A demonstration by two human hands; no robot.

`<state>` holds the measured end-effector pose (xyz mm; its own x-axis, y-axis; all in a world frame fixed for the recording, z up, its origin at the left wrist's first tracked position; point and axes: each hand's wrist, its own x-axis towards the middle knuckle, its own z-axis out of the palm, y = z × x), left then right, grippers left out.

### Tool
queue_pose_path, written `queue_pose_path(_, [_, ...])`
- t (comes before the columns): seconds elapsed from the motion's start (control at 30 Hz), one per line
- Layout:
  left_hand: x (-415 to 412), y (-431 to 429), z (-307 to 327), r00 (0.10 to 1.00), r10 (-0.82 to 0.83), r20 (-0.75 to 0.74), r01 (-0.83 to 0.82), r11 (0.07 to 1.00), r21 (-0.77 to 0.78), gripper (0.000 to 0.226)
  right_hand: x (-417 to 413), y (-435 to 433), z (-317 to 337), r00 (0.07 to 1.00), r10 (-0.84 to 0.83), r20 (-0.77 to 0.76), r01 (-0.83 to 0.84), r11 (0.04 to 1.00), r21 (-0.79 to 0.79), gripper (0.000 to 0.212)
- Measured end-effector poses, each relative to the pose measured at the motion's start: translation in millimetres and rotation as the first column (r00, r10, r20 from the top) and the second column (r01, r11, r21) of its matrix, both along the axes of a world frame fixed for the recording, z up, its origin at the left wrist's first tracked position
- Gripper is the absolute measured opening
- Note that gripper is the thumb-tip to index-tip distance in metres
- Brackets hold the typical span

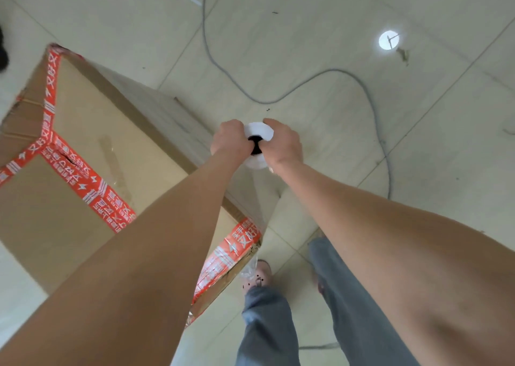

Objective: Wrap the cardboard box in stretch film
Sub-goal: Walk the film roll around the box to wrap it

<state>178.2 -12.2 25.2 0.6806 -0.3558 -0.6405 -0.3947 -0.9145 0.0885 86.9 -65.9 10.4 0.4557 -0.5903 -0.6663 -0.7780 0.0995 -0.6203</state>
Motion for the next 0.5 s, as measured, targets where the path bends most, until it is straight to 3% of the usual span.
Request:
queue_pose_path(0.07, [4.7,-2.2,2.7,0.993,0.120,-0.017,-0.121,0.992,-0.042,0.019,5.4,-3.6,1.1,0.998,-0.038,0.043,0.038,0.999,0.013,0.059])
queue_pose_path(0.13, [7.3,-4.2,3.9,0.977,0.207,-0.045,-0.210,0.975,-0.071,0.023,11.9,-4.3,0.1,0.995,-0.098,-0.003,0.098,0.984,0.150,0.070])
queue_pose_path(0.2, [8.6,-7.0,2.3,0.976,0.212,-0.041,-0.214,0.974,-0.073,0.022,17.0,-4.4,-1.9,0.977,-0.204,-0.064,0.213,0.915,0.341,0.071])
queue_pose_path(0.27, [10.2,-10.8,1.0,0.989,0.147,-0.023,-0.148,0.988,-0.049,0.019,21.6,-7.7,-2.1,0.954,-0.284,-0.101,0.299,0.849,0.435,0.069])
queue_pose_path(0.37, [18.5,-19.8,1.0,0.998,0.059,-0.035,-0.060,0.998,-0.029,0.028,27.4,-14.6,-6.7,0.945,-0.310,-0.109,0.326,0.849,0.416,0.063])
queue_pose_path(0.5, [35.6,-32.0,-0.9,0.998,-0.037,-0.054,0.036,0.999,-0.024,0.027,41.2,-27.9,-9.1,0.985,-0.165,-0.051,0.173,0.943,0.283,0.042])
